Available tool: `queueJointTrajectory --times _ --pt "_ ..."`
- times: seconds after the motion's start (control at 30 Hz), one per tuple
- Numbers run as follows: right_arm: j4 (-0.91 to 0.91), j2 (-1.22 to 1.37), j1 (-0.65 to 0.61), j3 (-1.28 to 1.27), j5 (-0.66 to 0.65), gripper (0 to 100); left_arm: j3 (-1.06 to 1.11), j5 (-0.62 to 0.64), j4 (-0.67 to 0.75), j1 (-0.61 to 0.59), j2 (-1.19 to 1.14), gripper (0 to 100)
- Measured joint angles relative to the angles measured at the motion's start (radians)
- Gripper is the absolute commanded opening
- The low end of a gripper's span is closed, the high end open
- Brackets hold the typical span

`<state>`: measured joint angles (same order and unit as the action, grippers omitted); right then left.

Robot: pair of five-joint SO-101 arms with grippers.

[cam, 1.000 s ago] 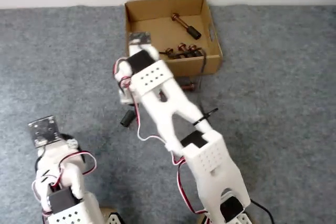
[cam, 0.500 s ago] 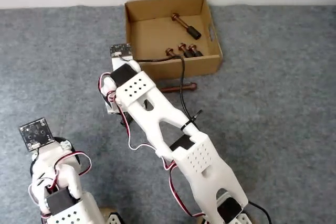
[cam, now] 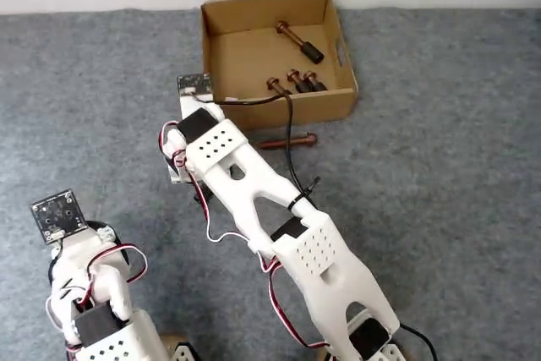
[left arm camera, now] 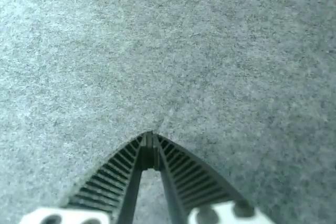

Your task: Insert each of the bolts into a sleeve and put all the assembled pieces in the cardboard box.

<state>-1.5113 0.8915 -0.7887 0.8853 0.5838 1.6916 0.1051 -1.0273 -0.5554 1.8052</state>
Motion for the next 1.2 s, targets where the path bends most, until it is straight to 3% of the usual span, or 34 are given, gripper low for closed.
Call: queueJointTrajectory --times 0.3,0.63,1.2 --pt "0.0 0.017 -0.043 0.002 0.0 15.8 0.0 0.0 0.0 0.0 0.0 1" --pt "-0.115 0.068 -0.035 0.011 0.052 15.7 0.0 0.0 0.0 0.0 0.0 1" --pt "-0.057 0.068 -0.012 0.011 0.043 15.3 0.0 0.0 0.0 0.0 0.0 1"
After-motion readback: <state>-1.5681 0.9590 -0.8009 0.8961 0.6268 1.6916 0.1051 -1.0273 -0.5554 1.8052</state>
